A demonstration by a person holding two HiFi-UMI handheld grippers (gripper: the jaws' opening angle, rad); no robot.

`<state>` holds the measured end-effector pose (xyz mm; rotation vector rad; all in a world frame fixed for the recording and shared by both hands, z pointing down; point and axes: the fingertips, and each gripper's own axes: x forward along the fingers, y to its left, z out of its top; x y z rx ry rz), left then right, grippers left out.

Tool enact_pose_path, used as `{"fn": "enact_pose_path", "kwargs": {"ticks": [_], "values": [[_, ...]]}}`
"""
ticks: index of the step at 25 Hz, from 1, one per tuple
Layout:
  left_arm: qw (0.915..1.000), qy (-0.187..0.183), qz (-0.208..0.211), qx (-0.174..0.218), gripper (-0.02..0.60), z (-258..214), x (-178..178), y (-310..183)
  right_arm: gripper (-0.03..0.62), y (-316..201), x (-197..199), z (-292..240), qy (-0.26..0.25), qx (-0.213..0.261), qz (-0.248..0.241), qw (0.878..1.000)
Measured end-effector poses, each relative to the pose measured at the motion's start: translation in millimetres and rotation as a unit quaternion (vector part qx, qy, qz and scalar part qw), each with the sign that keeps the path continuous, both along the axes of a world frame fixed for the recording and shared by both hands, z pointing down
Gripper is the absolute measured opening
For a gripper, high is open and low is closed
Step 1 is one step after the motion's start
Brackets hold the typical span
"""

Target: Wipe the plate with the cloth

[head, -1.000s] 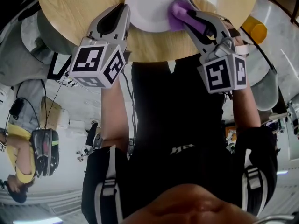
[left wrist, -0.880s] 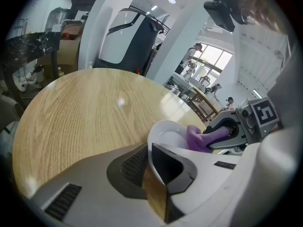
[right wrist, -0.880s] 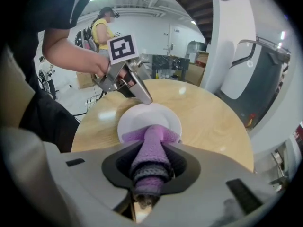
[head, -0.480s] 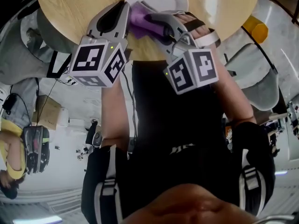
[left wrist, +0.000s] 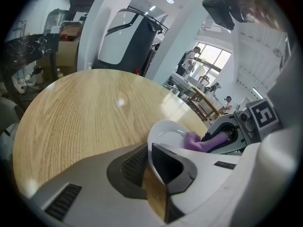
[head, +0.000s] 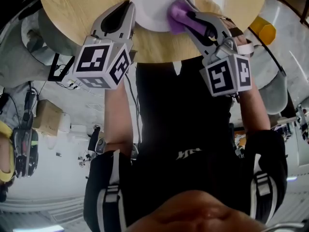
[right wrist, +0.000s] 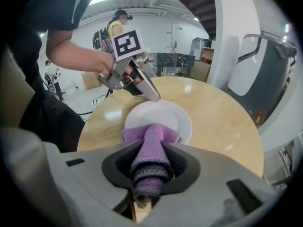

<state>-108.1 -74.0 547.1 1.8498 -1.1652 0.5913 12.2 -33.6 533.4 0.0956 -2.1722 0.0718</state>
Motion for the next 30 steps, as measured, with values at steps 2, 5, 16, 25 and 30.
{"fn": "enact_pose_path", "kwargs": {"ticks": [2, 5, 16, 25, 30], "values": [[1.0, 0.0, -0.001, 0.001, 0.029, 0, -1, -1, 0.095, -3, 13, -1, 0.011, 0.003, 0.008, 1.0], [1.0, 0.0, -0.001, 0.002, 0.029, 0, 0, -1, 0.095, -4, 28, -2, 0.027, 0.004, 0.019, 0.999], [1.0, -0.009, -0.002, 0.001, 0.028, 0, -2, 0, 0.094, -1, -83, -2, -0.054, 0.02, -0.019, 0.998], [0.9999, -0.01, -0.001, 0.003, 0.029, 1, -4, -1, 0.095, -9, -9, 2, -0.007, 0.018, 0.004, 1.0], [0.9999, -0.01, -0.001, 0.001, 0.029, 2, -3, -1, 0.095, -17, 24, -2, 0.025, 0.017, 0.033, 0.999]]}}
